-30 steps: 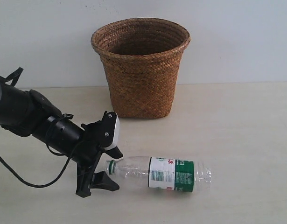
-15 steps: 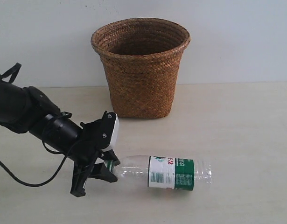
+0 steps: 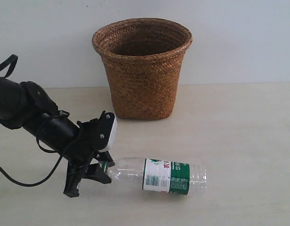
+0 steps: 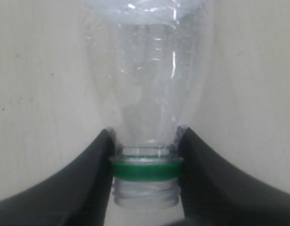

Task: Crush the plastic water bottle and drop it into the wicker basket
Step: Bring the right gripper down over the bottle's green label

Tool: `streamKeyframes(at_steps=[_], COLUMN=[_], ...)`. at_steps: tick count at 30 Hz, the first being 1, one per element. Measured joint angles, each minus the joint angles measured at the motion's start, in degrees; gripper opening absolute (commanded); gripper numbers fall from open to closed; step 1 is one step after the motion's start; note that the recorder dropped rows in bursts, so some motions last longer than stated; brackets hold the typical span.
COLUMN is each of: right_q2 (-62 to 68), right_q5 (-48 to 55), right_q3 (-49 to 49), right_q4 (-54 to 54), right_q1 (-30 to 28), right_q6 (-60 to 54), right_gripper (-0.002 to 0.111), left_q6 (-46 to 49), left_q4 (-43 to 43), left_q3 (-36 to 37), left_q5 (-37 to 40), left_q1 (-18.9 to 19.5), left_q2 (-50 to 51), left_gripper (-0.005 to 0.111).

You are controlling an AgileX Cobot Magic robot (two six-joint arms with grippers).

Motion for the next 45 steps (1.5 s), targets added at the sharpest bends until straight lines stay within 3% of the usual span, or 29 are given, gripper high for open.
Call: streamKeyframes(at_steps=[2,4,7,12,19,24,30,33,36,39,45], right_q2=[-0.04,0.08,4.25,20.21,47.07,56.3,67.23,72.22,76.55,80.72,89.95], right_q5=[-11.22,-12.65,-3.46,9.78,18.72,27.35,46.95,55.48,59.45,60.94,62.83], right_q3=[-0.03,-2.05,-7.4,-17.18,-34.16,-43.51,-52.3,-54.8,-55.79,-56.37,-62.73], right_q4=[2.74,10.25,18.77,21.54,21.95,24.04,27.54,35.12,41.81,43.22,26.1], right_q1=[0.0,0.0,0.0,0.0,0.0,0.0,0.0,0.04,2.27,8.08,19.99], right_q6=[4.71,6.72,3.44,0.89,0.96,3.4,-5.77,-11.54,-18.26,-20.76,-11.58], right_gripper=[0.0,0.0,0.0,0.0,0.0,0.0,0.0,0.0,0.0,0.0,0.0], left_q6=[-0.38,-0.59,-0.94,-2.66,-5.68,-6.03,-6.03,-6.03,-6.03,-6.03,-6.03], left_q4=[0.22,0.4,1.23,2.78,3.01,3.01,3.01,3.01,3.01,3.01,3.01], left_q3=[0.0,0.0,0.1,0.1,0.1,0.1,0.1,0.1,0.1,0.1,0.1], left_q5=[0.0,-0.47,-1.08,-1.77,-4.5,-4.97,-5.74,-6.24,-6.24,-6.24,-6.24], left_q1=[0.0,0.0,0.0,0.0,0.0,0.0,0.0,0.0,0.0,0.0,0.0], left_q2=[0.0,0.0,0.0,0.0,0.4,0.4,0.4,0.4,0.4,0.4,0.4], left_gripper=[0.004,0.004,0.004,0.004,0.004,0.004,0.004,0.004,0.004,0.004,0.004])
